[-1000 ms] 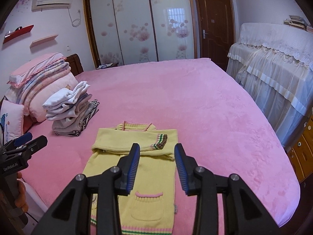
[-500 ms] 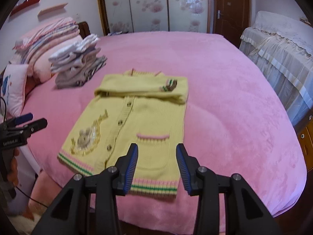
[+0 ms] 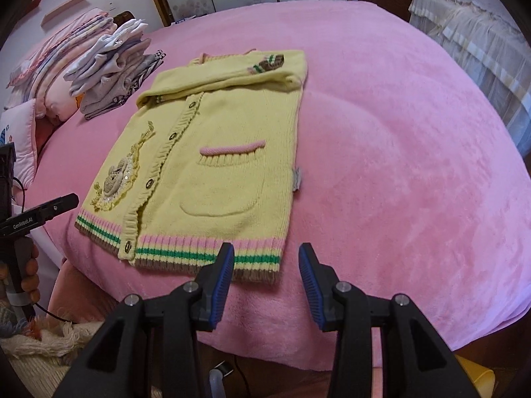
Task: Fold small clothes
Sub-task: 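Lift both tools away and move them to the striped cardigan hem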
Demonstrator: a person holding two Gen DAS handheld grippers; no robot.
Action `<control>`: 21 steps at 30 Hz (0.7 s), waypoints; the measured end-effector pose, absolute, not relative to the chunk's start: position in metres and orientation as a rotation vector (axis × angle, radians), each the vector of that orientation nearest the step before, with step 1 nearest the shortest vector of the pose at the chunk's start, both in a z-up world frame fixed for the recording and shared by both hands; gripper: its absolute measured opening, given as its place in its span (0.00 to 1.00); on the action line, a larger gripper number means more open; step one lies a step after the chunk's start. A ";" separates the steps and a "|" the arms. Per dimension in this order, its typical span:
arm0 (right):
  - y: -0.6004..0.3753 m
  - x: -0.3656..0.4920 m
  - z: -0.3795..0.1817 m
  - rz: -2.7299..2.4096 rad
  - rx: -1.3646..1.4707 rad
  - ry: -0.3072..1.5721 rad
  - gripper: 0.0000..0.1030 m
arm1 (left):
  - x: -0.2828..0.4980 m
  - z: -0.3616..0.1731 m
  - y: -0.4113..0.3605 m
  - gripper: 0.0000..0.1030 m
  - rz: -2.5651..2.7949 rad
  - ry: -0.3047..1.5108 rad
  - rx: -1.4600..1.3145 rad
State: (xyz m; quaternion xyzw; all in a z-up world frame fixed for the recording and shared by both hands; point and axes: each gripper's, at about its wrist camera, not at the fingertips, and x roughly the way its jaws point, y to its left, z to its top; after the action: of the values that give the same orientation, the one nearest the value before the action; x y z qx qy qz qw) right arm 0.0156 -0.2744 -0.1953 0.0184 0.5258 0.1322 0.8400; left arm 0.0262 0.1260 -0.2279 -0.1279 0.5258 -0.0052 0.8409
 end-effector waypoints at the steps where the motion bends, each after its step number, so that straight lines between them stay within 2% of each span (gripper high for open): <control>1: -0.274 0.017 -0.199 0.284 0.045 1.122 0.39 | 0.027 -0.233 0.129 0.96 -0.012 1.123 -0.291; 3: -0.274 0.019 -0.204 0.288 0.049 1.134 0.39 | 0.029 -0.241 0.132 0.93 -0.025 1.141 -0.325; 12: -0.279 0.026 -0.223 0.309 0.103 1.188 0.39 | 0.032 -0.255 0.137 0.92 -0.092 1.150 -0.387; 19: -0.277 0.029 -0.229 0.339 0.122 1.207 0.39 | 0.032 -0.257 0.130 0.86 -0.162 1.159 -0.372; 21: -0.276 0.028 -0.229 0.345 0.118 1.209 0.39 | 0.032 -0.257 0.130 0.81 -0.179 1.162 -0.389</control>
State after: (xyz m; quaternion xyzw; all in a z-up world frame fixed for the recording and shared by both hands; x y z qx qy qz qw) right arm 0.0282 -0.2764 -0.2289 0.0552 0.5650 0.1615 0.8073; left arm 0.0316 0.1301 -0.2569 -0.1821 0.5445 -0.0838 0.8145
